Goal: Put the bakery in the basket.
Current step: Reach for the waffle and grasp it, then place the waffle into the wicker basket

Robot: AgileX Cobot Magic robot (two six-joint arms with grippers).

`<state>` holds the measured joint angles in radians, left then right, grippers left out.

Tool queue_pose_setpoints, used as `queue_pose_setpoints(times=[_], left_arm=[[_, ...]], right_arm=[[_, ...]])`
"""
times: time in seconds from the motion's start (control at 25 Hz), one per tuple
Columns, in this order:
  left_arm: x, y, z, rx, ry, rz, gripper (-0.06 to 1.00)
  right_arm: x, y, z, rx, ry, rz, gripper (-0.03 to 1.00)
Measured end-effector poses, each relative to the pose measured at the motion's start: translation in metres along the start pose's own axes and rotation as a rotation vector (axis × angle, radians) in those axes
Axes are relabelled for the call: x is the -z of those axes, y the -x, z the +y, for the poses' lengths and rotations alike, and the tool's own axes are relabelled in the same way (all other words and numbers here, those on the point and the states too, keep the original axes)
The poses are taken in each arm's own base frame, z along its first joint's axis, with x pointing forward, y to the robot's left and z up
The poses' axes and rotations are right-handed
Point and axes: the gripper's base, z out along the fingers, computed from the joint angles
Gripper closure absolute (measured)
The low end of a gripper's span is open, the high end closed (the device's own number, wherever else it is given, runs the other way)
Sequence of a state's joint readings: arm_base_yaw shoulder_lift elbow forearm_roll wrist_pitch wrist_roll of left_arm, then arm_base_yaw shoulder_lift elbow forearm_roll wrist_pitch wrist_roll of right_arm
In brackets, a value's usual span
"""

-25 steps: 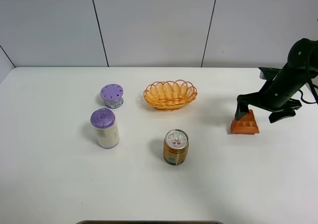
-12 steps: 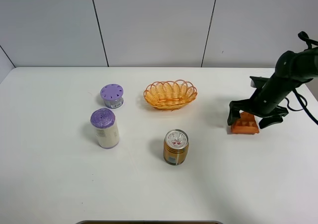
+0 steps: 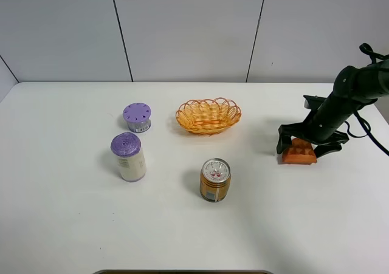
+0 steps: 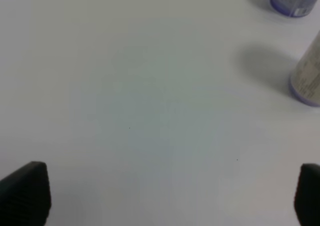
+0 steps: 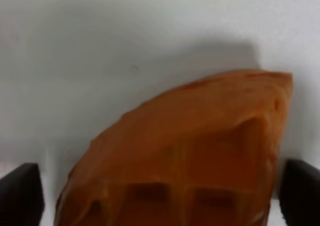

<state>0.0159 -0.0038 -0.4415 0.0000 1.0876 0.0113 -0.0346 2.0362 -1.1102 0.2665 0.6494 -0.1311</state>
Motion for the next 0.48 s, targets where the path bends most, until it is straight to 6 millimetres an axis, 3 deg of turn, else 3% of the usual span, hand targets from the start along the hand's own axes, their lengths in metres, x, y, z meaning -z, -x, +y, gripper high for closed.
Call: queue_pose_setpoints(times=[0.24, 0.48], left_arm=[[0.0, 0.0, 0.0, 0.0, 0.0, 0.0, -0.05], [0.0, 0.0, 0.0, 0.0, 0.0, 0.0, -0.05]], right_arm=[[-0.0002, 0.0007, 0.0, 0.0, 0.0, -0.006, 0.23], [-0.0005, 0.0004, 0.0005, -0.009, 0.006, -0.002, 0.28]])
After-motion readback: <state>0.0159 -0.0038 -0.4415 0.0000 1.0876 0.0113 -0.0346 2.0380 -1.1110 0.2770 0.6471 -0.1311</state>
